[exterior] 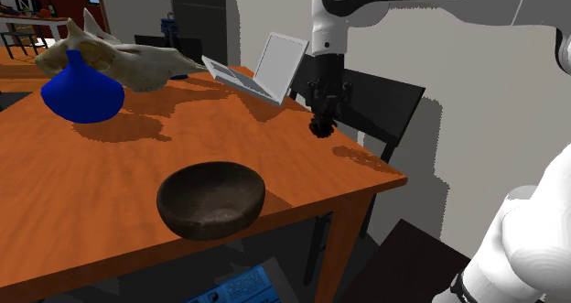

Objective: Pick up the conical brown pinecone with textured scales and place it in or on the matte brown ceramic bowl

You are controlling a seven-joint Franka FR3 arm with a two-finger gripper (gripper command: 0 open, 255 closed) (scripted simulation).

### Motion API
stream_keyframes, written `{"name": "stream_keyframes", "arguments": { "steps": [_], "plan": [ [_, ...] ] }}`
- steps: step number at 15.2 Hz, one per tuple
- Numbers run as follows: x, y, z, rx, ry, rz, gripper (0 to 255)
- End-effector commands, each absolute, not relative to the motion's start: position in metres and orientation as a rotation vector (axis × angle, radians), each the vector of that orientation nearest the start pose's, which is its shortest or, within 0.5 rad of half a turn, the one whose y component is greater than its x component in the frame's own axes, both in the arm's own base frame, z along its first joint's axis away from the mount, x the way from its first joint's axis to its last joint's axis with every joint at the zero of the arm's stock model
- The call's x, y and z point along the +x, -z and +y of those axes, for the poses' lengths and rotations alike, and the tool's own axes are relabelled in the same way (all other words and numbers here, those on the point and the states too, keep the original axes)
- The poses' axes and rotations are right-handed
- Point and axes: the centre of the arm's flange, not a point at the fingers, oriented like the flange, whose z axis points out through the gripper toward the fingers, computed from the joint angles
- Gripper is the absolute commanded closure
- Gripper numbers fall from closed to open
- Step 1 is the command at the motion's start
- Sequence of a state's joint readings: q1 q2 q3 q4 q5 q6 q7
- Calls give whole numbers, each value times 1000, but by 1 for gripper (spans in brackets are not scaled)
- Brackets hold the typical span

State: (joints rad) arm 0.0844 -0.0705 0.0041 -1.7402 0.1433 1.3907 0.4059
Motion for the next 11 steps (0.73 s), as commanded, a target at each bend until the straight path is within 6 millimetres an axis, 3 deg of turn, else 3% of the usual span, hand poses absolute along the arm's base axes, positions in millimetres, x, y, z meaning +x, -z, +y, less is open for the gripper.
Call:
{"name": "stream_keyframes", "arguments": {
  "steps": [1, 11],
  "plan": [
    [502, -583, 61, -2998, -467, 471, 255],
    [502, -636, 61, -2998, -467, 471, 255]
  ]
}}
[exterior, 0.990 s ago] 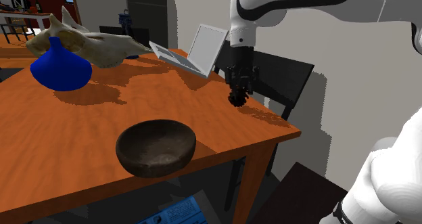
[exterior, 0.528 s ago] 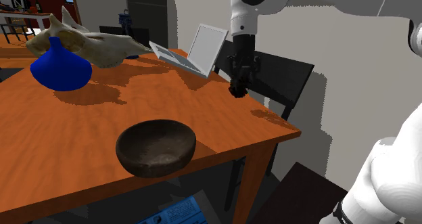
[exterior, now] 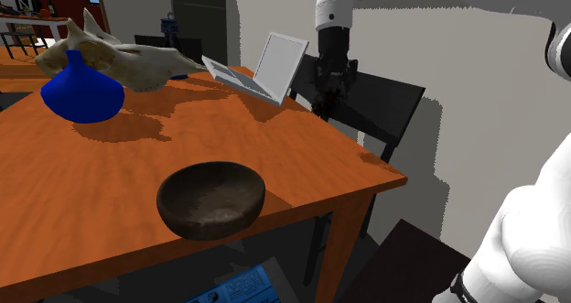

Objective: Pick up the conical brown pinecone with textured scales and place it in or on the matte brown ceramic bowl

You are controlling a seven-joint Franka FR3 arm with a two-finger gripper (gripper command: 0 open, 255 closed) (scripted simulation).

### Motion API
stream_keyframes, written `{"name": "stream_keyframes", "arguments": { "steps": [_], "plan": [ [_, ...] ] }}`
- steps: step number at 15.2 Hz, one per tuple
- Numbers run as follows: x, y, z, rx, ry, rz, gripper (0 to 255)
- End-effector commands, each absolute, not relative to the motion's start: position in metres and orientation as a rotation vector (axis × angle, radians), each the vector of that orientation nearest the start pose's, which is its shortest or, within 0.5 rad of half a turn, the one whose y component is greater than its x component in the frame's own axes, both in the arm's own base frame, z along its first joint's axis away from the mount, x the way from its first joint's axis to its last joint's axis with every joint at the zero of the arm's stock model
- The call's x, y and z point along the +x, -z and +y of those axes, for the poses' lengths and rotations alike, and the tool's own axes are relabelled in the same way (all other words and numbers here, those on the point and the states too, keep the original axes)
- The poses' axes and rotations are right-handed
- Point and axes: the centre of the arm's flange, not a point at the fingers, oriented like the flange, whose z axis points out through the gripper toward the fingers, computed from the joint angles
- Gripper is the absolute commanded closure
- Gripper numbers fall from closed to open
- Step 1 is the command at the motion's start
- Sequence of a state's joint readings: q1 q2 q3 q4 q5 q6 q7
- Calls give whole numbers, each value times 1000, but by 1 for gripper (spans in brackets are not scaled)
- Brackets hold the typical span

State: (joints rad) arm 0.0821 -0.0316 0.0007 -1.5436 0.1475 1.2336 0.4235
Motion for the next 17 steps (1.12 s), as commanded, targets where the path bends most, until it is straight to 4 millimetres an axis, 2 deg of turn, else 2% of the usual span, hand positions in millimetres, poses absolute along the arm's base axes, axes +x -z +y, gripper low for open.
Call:
{"name": "stream_keyframes", "arguments": {
  "steps": [1, 5, 17],
  "plan": [
    [502, -641, 61, -2998, -467, 471, 255],
    [502, -660, 61, -2998, -467, 471, 255],
    [486, -668, 219, -2998, -467, 471, 255]
  ]
}}
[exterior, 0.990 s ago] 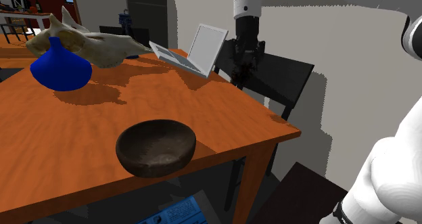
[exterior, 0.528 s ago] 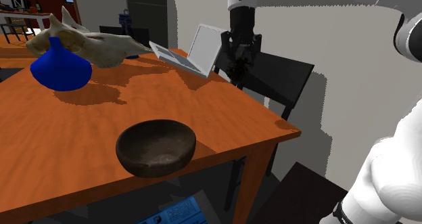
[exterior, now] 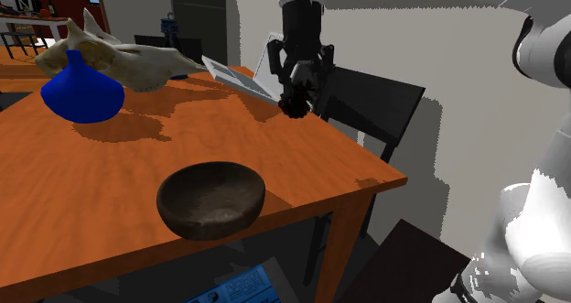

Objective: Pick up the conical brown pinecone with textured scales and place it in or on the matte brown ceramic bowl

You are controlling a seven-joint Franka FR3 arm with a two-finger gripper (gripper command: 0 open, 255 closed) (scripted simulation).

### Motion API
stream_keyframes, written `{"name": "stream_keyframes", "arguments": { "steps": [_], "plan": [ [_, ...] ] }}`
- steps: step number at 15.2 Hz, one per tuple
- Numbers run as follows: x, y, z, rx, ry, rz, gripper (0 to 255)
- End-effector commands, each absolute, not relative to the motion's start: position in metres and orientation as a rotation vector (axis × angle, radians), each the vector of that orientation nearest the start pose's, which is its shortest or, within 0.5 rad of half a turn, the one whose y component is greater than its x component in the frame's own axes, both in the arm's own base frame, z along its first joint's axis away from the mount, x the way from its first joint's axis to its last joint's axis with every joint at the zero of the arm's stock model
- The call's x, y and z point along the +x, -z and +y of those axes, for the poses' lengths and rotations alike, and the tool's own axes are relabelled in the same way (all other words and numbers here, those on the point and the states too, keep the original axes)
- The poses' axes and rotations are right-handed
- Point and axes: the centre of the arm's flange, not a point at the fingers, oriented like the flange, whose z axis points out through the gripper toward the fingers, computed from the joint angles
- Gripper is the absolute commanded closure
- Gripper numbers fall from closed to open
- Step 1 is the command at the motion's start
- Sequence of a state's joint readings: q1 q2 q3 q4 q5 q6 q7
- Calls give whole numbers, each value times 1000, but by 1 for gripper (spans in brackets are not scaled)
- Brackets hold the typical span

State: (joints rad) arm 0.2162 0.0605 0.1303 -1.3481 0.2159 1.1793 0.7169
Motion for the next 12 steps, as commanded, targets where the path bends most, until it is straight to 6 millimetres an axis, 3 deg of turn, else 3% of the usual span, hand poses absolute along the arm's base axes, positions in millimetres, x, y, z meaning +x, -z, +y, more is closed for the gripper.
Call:
{"name": "stream_keyframes", "arguments": {
  "steps": [1, 12],
  "plan": [
    [485, -668, 232, -2998, -467, 471, 255],
    [470, -675, 376, -2998, -467, 471, 255]
  ]
}}
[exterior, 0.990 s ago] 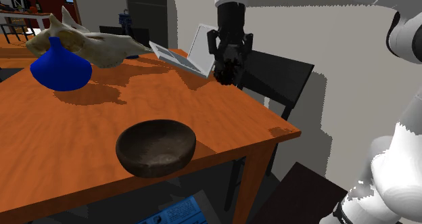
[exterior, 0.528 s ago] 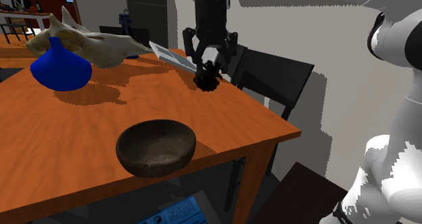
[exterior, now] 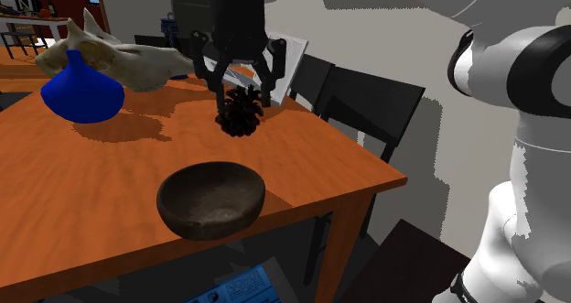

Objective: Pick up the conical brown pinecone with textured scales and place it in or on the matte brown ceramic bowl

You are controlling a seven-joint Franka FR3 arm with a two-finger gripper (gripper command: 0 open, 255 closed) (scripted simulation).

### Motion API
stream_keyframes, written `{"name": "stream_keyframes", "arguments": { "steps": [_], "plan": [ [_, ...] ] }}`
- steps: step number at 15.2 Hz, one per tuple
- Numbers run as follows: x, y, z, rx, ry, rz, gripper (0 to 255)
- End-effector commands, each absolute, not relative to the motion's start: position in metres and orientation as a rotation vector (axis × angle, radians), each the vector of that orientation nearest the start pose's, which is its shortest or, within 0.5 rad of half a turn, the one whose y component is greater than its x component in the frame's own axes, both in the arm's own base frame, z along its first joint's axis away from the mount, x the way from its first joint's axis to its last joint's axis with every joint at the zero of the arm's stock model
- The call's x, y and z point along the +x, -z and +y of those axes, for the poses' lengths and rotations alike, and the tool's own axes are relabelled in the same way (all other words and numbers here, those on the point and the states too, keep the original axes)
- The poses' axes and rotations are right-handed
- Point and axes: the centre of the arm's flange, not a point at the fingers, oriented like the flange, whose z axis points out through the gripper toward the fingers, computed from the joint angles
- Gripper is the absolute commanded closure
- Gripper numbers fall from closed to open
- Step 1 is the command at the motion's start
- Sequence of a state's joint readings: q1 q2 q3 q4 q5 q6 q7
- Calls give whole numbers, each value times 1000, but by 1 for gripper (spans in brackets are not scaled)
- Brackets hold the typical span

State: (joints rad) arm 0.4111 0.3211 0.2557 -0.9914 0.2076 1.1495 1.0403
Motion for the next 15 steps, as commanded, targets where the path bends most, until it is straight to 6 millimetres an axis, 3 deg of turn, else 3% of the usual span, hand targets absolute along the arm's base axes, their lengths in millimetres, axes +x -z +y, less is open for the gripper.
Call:
{"name": "stream_keyframes", "arguments": {
  "steps": [1, 4, 15],
  "plan": [
    [469, -676, 389, -2998, -467, 471, 255],
    [466, -677, 421, -2998, -467, 471, 255],
    [466, -619, 421, -2998, -467, 471, 255]
  ]
}}
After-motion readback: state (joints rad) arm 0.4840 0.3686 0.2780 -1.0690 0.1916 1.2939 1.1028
